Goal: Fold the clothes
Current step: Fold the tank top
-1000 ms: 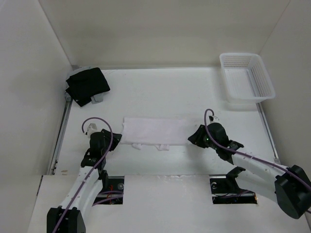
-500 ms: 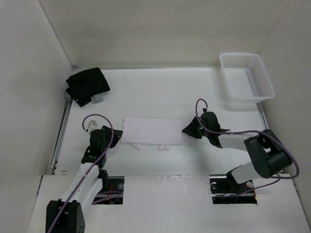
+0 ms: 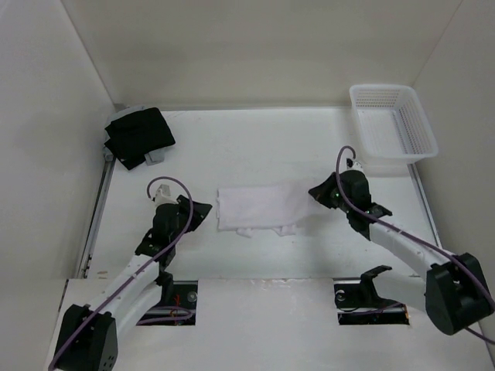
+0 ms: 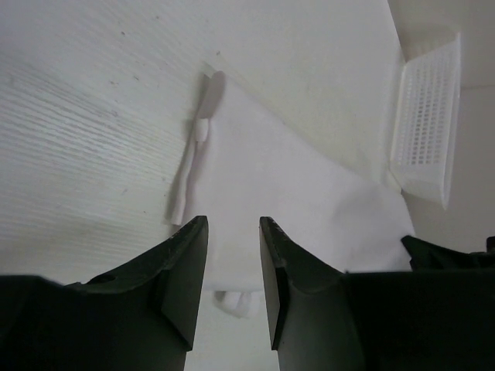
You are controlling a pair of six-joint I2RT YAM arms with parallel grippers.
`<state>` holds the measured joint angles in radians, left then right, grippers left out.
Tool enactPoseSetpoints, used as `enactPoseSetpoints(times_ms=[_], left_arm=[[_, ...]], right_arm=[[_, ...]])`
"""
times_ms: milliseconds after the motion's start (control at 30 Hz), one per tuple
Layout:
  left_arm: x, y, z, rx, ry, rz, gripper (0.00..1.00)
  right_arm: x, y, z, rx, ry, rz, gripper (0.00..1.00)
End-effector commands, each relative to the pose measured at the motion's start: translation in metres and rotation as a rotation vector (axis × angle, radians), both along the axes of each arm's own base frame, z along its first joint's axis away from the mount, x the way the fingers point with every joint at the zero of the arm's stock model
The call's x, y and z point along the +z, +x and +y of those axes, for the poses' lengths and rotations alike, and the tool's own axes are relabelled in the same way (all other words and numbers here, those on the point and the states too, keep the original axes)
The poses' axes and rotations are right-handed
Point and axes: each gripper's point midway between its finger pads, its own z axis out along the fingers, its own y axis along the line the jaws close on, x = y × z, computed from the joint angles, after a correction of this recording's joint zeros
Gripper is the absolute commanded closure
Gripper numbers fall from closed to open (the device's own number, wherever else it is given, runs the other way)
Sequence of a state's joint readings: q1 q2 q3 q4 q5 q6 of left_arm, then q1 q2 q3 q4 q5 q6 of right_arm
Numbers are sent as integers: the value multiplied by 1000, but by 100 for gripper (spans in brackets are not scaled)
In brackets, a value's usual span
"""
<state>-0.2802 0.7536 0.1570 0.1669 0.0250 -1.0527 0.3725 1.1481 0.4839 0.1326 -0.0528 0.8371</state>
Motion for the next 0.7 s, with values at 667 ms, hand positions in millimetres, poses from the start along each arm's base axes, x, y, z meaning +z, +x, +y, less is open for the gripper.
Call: enactPoseSetpoints(times_ms=[667], left_arm=[[75,-7,-21,-95,-176,-217,69]], right_arm=[[27,-22,207,345,-645,92,83]])
